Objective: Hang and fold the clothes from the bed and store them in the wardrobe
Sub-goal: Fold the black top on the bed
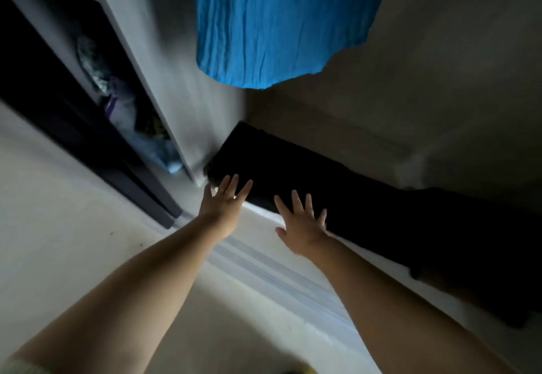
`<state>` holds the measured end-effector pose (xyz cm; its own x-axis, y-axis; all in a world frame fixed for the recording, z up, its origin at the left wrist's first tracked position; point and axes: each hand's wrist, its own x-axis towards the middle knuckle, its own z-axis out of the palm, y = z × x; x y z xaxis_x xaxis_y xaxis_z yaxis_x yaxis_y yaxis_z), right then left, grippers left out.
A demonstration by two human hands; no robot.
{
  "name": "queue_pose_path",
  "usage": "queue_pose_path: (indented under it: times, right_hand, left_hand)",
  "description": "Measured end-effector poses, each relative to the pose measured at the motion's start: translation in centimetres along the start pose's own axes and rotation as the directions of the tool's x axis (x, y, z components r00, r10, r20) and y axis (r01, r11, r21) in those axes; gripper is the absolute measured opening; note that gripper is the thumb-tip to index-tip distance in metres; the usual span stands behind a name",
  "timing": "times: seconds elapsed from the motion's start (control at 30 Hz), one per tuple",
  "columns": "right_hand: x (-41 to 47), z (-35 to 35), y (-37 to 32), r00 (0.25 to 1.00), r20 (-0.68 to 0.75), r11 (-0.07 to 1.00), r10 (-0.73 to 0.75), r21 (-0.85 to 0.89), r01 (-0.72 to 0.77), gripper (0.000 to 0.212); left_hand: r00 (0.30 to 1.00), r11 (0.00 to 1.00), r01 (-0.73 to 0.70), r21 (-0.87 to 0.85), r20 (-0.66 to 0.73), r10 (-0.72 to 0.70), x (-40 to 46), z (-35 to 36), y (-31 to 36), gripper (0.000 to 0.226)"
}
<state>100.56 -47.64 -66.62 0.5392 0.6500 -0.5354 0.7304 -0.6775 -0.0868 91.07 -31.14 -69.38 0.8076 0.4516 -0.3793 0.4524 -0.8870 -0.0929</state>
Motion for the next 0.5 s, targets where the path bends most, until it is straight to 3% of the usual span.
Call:
queue_pose_path:
  times: [0.07,0.2,0.5]
  right_hand:
    - [-3.7,-0.9,-1.5,0.999,0.042,1.0,-0.021,0.009,0.02,0.068]
    - [-10.5,-3.2,-3.3,0.993,0.113,0.999,-0.031,-0.005,0.031,0.066]
    - [-28.3,-14.5,-9.7,0.965,0.261,0.999,-0.005,0.044,-0.006,0.053]
  left_hand:
    - [0.992,1.0,-0.02,0.017,0.126,0.017,-3.9,-1.3,0.1,0.092]
    - [0.975,0.998,-0.059,-0.003,0.215,0.059,-10.8,-5.4,0.6,0.089]
    - [0.946,0.991,-0.114,-0.074,0.296,0.131,-29.4,-22.2,-2.1,0.065]
